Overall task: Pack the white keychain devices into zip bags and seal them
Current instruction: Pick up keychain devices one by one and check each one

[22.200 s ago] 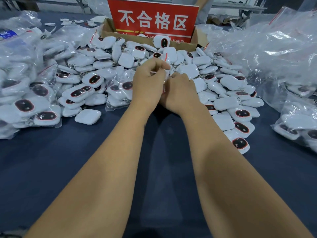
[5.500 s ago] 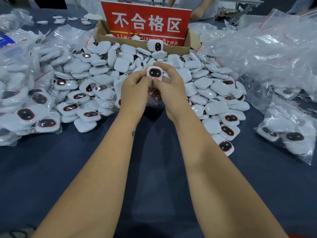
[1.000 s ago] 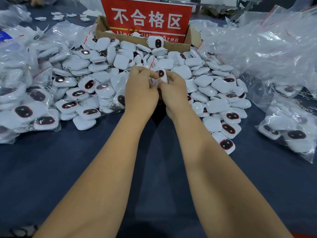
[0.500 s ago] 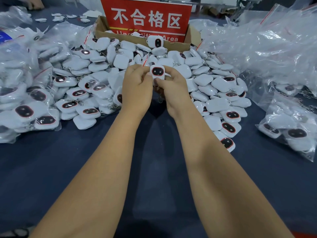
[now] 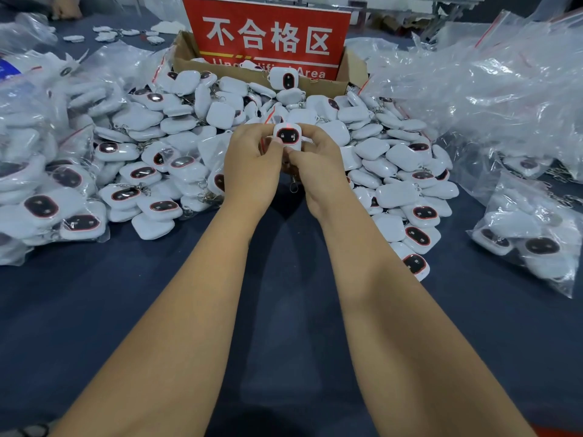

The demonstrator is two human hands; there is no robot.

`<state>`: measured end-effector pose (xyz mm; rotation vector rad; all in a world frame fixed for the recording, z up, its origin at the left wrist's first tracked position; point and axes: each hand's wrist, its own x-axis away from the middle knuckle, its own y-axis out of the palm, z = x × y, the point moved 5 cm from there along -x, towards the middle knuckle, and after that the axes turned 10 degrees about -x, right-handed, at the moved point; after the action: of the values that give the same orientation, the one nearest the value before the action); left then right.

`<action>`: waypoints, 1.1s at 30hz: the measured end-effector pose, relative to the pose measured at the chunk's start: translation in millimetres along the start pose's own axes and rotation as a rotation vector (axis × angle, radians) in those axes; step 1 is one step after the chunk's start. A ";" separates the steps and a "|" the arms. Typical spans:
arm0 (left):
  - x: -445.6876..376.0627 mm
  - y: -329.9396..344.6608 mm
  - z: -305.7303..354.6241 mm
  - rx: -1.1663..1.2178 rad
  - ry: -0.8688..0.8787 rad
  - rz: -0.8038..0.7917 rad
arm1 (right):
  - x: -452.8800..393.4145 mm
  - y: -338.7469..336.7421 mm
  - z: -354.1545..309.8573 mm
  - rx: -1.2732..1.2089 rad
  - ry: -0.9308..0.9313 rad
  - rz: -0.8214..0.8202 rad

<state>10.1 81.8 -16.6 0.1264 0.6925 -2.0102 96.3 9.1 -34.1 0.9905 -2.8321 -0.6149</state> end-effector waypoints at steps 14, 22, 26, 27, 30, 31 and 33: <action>1.1 -1.9 -0.8 -0.037 0.004 0.016 | 0.5 3.4 -2.2 0.011 -0.030 -0.015; 1.2 -0.7 -0.4 -0.041 -0.005 0.006 | 1.6 3.3 -3.3 0.043 -0.016 -0.010; 3.3 -3.0 1.8 -0.023 -0.013 0.017 | 1.6 3.4 -2.8 0.004 -0.012 -0.002; 3.7 -3.4 2.2 -0.012 -0.023 0.017 | 1.8 3.5 -3.0 -0.010 -0.014 -0.006; 4.9 -3.4 2.6 0.003 -0.039 0.008 | 2.3 4.2 -3.2 -0.045 -0.016 -0.019; 4.6 -3.0 2.5 -0.001 -0.038 0.003 | 2.4 4.3 -3.2 -0.051 -0.014 -0.021; 3.2 -1.8 2.0 -0.026 -0.028 -0.010 | 2.3 4.2 -2.9 -0.062 -0.008 -0.015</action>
<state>7.3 79.0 -15.3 0.0793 0.7022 -2.0086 92.6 9.6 -29.9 1.0027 -2.7959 -0.7047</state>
